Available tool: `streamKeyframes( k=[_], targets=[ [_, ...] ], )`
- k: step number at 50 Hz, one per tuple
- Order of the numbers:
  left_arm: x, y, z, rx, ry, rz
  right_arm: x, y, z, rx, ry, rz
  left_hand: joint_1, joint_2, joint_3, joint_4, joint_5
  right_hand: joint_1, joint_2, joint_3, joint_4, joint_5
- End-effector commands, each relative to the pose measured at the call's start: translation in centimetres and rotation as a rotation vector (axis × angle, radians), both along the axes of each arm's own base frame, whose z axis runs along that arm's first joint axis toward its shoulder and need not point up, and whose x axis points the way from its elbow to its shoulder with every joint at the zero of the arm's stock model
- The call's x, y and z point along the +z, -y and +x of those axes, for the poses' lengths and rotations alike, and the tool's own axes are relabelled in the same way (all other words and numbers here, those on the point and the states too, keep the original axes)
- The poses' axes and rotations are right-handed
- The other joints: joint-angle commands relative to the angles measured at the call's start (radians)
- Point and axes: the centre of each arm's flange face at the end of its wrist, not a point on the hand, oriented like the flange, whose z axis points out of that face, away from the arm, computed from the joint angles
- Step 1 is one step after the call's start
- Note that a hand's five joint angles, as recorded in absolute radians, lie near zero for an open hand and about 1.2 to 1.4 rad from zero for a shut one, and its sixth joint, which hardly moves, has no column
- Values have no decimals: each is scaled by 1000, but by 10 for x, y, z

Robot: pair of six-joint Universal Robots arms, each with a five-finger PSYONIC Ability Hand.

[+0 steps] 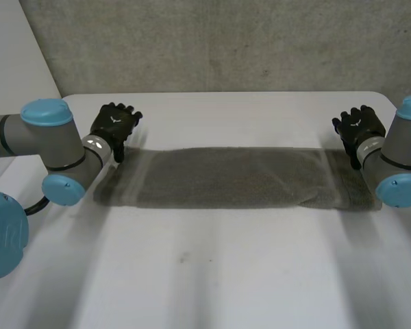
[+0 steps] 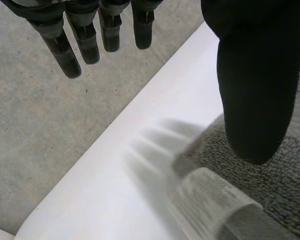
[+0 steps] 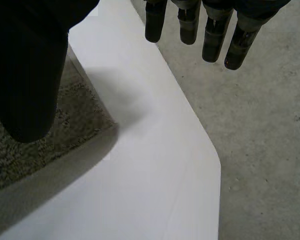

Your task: Fold the towel.

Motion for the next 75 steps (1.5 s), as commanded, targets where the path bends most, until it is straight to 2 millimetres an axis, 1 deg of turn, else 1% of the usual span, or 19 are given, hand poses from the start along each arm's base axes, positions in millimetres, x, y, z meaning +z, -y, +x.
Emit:
streamKeyframes(
  k=[1,5,9,13,18,21,23,31,45,47,48,52,61,63,66,68,69,71,75],
  targets=[
    [19,-16,5,29,-4,46,39,-14,-1,-9,60,-37,-30,-26,-28,-27,-49,-21,-6,-7,-13,-60],
    [28,-31,11,33,-9,75,58,-35,-4,-6,123,-16,-30,-26,-28,-27,-49,-21,-6,-7,-13,-60],
    [40,-59,21,33,-10,104,60,-53,-4,18,137,26,-30,-26,-28,-27,-49,-21,-6,-7,-13,-60],
    [44,-76,27,38,-13,100,50,-82,-5,54,144,150,-30,-26,-28,-27,-49,61,77,76,70,23],
    [46,-107,35,37,-21,81,32,-94,-21,12,161,255,-30,-26,-28,-27,-49,364,379,378,372,325],
    [45,-114,37,38,-27,83,21,-97,-30,-16,182,299,-30,-26,-28,-27,-49,520,535,534,528,481],
    [39,-125,40,42,-39,99,16,-98,-34,-26,198,314,-30,-26,-28,-27,-49,567,582,582,575,528],
    [29,-142,45,53,-82,139,-1,-92,-47,-15,277,334,-30,-26,-28,-27,-49,720,735,735,729,681],
    [25,-145,46,55,-88,143,-21,-84,-58,-45,282,362,-30,-26,-28,-27,-49,793,809,808,802,755],
    [25,-145,46,58,-88,143,-20,-84,-59,-46,282,360,-30,-26,-28,-27,-49,917,932,931,925,878],
    [25,-145,46,56,-87,143,-20,-83,-59,-50,282,356,-30,-26,-28,-27,-49,1167,1182,1181,1175,1128],
    [25,-145,46,56,-87,145,-18,-80,-65,-69,283,346,-30,-26,-28,-27,-49,1200,1216,1215,1209,1162],
    [23,-147,47,57,-85,152,1,-70,-95,-142,282,287,-30,-26,-28,-27,-49,1200,1216,1215,1209,1162],
    [24,-148,46,54,-87,152,6,-65,-114,-183,275,267,-30,-26,-28,-27,-49,1200,1216,1215,1209,1162],
    [24,-147,46,55,-86,151,8,-61,-126,-206,263,251,-30,-26,-28,-27,-49,1200,1216,1215,1209,1162],
    [23,-148,47,55,-85,152,15,-52,-153,-251,215,213,-30,-26,-28,-27,-49,1200,1216,1215,1209,1162],
    [23,-148,47,57,-85,152,15,-52,-153,-251,215,213,-30,-26,-28,-27,-49,1200,1216,1215,1209,1162],
    [23,-148,47,55,-85,152,23,-45,-178,-288,141,179,-30,-26,-28,-27,-49,1200,1216,1215,1209,1162],
    [23,-148,47,55,-85,152,32,-41,-185,-286,80,164,-30,-26,-28,-27,-49,1200,1216,1215,1209,1162]
  ],
)
